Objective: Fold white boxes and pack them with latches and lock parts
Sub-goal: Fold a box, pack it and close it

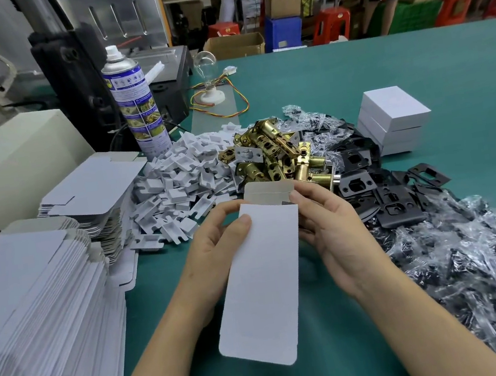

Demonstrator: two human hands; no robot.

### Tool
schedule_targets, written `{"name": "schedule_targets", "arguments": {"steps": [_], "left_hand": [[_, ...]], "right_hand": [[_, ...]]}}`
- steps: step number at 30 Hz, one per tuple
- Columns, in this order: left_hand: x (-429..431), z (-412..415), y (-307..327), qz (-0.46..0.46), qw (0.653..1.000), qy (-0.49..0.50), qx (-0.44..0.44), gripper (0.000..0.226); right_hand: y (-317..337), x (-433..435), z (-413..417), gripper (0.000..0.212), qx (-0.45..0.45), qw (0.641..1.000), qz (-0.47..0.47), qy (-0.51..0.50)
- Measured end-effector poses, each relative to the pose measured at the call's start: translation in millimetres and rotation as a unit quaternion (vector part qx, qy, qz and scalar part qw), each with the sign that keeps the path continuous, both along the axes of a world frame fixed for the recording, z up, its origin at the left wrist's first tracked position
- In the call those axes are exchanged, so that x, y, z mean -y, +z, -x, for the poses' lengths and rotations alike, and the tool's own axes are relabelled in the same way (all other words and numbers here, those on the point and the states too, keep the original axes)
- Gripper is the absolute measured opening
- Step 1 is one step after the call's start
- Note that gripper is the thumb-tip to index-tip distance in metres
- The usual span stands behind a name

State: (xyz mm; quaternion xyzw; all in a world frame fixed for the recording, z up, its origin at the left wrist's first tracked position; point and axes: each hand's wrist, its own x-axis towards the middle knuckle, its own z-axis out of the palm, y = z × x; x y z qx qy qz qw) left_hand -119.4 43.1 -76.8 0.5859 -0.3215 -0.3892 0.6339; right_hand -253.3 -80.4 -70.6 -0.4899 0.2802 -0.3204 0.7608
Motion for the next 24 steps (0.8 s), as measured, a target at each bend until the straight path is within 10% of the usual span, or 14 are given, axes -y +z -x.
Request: {"name": "schedule_targets", "arguments": {"steps": [24], "left_hand": [[1.7,2.2,-8.2,0.034,0.988,0.062,0.134,0.034]], "right_hand": [[0.8,-3.4,-1.7,0.025,-0.035,0.996,0.082,0.007]]}}
